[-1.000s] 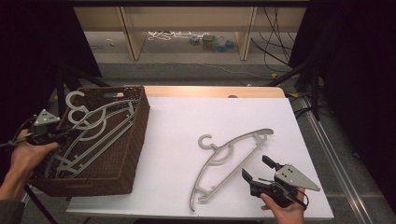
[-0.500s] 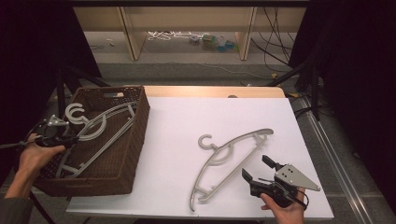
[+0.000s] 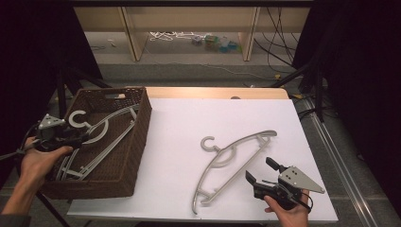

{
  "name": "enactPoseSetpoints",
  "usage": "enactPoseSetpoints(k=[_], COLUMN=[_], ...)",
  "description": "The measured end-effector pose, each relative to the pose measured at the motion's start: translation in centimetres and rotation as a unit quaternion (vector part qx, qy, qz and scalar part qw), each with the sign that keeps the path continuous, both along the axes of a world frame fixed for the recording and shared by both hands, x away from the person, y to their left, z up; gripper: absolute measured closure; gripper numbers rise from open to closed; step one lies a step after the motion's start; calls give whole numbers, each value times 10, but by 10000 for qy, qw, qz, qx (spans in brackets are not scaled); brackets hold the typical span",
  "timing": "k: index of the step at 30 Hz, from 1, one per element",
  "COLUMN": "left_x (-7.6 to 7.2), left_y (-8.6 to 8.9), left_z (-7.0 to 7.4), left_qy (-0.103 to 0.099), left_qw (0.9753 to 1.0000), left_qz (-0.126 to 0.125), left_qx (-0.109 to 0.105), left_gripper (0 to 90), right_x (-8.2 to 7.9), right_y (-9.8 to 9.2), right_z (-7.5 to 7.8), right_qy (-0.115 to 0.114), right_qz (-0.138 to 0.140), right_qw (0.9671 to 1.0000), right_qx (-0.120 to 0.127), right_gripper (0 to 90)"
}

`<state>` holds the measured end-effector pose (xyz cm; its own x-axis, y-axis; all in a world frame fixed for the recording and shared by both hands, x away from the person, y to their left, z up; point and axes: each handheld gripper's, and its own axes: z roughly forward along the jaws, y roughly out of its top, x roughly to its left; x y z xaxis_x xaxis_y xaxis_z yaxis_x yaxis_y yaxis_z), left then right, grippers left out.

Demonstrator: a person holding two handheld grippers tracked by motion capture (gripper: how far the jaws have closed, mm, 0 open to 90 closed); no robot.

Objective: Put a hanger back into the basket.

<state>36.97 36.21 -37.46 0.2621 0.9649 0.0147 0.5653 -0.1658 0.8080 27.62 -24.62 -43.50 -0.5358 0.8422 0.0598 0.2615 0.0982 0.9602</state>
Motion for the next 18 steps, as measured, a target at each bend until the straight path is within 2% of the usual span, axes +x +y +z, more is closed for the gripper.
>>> enactPoseSetpoints(k=[2, 3, 4, 5, 6, 9, 10, 12, 13, 16, 18], left_x=[-10, -15, -15, -24, -29, -40, -42, -44, -48, -51, -52], left_y=[-14, -21, -21, -39, -48, -73, -80, -87, -101, -118, -128], left_z=[7, 10, 10, 15, 18, 22, 23, 23, 22, 21, 19], left_qy=[-149, -227, -227, -427, -500, -657, -667, -699, -847, -909, -923], left_qw=[9993, 9981, 9981, 9961, 9952, 9894, 9881, 9873, 9851, 9825, 9810], left_qz=[-32, -60, -60, -218, -309, -684, -762, -843, -940, -1101, -1180], left_qx=[-343, -573, -573, -744, -776, -1099, -1160, -1150, -1164, -1200, -1230], left_gripper=[365, 361, 356, 346, 337, 319, 317, 314, 308, 280, 274], right_x=[-1, -1, -1, -1, -1, -1, -1, -2, -1, -2, -1], right_y=[0, 0, 0, 0, 1, 1, 1, 1, 2, 1, 1], right_z=[0, 0, 0, 1, 1, 1, 1, 2, 1, 1, 1], right_qy=[21, -14, -14, -3, -13, -58, -94, -13, -44, -17, -90], right_qz=[25, 33, 33, 46, 56, 28, 21, 52, 36, 55, 49], right_qw=[10000, 10000, 10000, 10000, 10000, 10000, 10000, 10000, 9999, 10000, 9999], right_qx=[26, 27, 27, 2, 36, 32, 22, 73, 88, 47, 96], right_gripper=[163, 163, 163, 163, 163, 163, 163, 163, 163, 163, 163])
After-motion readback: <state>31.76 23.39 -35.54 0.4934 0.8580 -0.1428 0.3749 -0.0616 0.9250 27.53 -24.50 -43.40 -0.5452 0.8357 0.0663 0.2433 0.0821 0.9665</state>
